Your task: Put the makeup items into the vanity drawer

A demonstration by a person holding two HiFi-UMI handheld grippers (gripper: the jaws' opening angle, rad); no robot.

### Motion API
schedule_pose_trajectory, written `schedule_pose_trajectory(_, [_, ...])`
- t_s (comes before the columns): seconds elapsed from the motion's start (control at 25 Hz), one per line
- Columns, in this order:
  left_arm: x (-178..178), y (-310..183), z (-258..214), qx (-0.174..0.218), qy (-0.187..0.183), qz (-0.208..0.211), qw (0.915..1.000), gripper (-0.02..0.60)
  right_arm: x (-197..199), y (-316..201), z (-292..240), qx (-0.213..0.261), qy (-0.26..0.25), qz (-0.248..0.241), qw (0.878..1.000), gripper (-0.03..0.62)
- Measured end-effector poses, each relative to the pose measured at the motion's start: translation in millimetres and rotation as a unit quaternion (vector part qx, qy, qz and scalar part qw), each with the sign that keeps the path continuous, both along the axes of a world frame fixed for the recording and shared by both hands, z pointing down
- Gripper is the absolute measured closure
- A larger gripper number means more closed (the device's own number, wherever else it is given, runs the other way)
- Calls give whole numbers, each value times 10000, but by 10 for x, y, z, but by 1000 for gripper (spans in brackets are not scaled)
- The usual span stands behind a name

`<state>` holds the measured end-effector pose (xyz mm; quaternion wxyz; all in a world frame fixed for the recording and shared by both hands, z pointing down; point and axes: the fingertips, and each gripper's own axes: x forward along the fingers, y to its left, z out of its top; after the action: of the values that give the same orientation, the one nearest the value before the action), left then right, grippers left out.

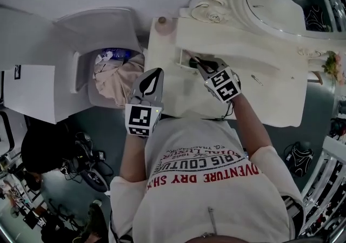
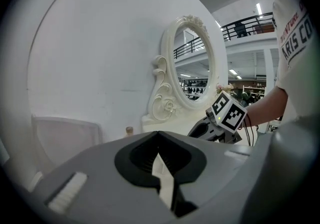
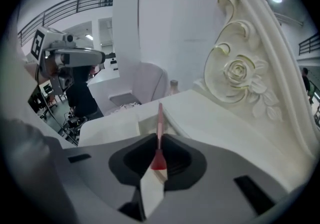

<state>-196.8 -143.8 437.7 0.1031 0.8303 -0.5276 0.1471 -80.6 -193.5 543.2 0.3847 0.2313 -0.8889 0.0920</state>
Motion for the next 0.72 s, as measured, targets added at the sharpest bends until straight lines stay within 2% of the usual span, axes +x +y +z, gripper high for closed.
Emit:
schedule_pose_trajectory(0.16, [-123, 13, 49, -57, 23, -128, 9999, 571, -48, -38, 106, 182, 507, -268, 9982, 542])
schedule_pose_trajectory(0.24, [-170, 30, 78, -93, 48, -198, 9997, 571, -77, -52, 124, 231, 550, -255, 9979, 542])
schedule_pose_trajectory(0.32, [-194, 46, 109, -147, 84, -253, 9995, 571, -100, -68, 103, 295, 429, -150, 9985, 540])
schedule_pose_trajectory(0.44, [-188, 47, 149, -191, 78, -245, 9995, 571, -122, -62, 43, 259, 114, 64, 9996, 436])
schedule_pose_trajectory(0.72, [95, -102, 63, -93, 91, 15, 9999, 571, 205, -107, -29, 63, -157, 543, 9984, 425])
